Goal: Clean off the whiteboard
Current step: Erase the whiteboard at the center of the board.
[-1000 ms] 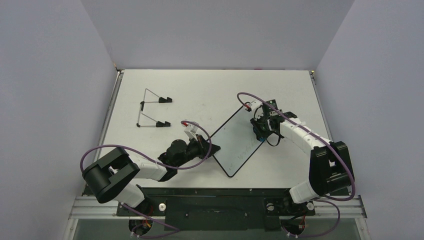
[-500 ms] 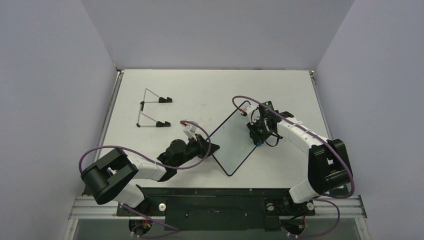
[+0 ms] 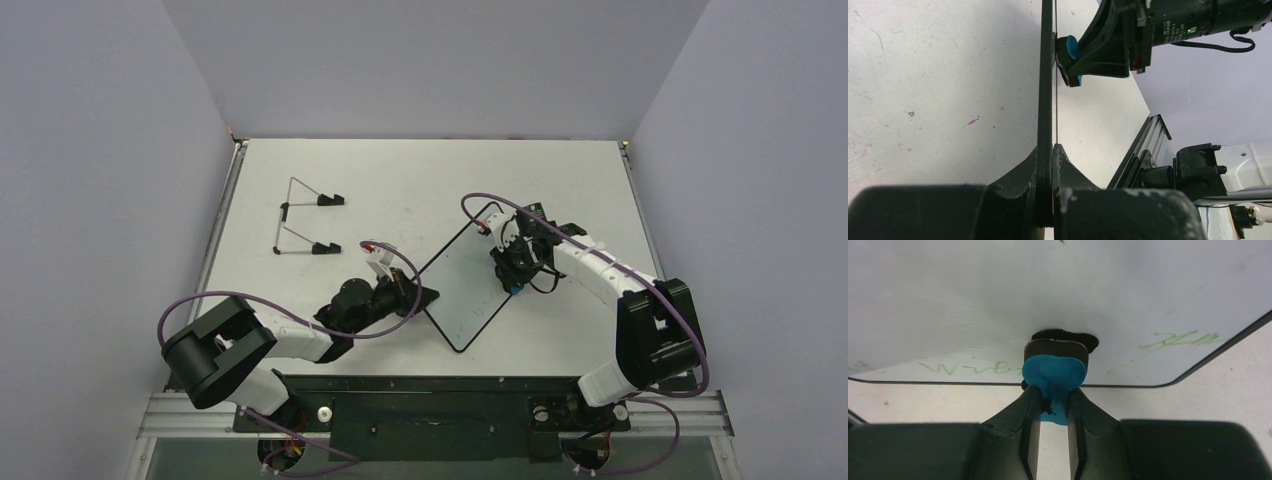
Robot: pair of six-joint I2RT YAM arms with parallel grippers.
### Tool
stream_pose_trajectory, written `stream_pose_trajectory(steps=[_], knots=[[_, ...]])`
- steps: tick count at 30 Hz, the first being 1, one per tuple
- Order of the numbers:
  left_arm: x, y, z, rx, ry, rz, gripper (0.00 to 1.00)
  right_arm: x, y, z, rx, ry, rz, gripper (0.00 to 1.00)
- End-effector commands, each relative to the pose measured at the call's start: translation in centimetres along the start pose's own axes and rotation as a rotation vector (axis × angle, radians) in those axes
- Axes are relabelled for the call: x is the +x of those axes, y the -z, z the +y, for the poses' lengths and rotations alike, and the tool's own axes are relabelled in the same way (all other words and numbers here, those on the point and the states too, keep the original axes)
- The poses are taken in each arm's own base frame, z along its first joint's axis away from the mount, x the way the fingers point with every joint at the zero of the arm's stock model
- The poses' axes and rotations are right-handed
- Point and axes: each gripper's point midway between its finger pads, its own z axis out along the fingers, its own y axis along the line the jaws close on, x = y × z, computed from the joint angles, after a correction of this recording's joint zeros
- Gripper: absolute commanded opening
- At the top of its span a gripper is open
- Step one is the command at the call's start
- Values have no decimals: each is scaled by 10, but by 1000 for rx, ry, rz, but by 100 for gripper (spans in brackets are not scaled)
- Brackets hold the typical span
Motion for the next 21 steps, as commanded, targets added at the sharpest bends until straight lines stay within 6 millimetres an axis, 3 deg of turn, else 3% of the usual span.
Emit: stream_pose_trajectory(steps=[1, 4, 8, 10, 16, 17, 19, 21], knots=[[-15, 2, -51, 206, -36, -28, 0, -37, 21, -3, -15, -13, -227, 0], [-14, 2, -52, 215, -37, -22, 0, -35, 24, -41, 162, -115, -241, 0], [-13, 1, -55, 230, -31, -19, 0, -19, 15, -63, 255, -176, -171, 0], [-13, 2, -53, 226, -28, -20, 0, -17, 12, -59, 224, -163, -139, 0], [-14, 2, -51, 212, -27, -30, 0, -26, 10, 19, -53, 105, -143, 0], [-15, 3, -51, 209, -28, -32, 0, -27, 11, 24, -67, 124, -150, 0], [-16, 4, -50, 205, -29, -37, 0, -27, 11, 16, -24, 111, -142, 0], [-17, 4, -50, 201, -30, -38, 0, -32, 13, -11, 79, 14, -166, 0]])
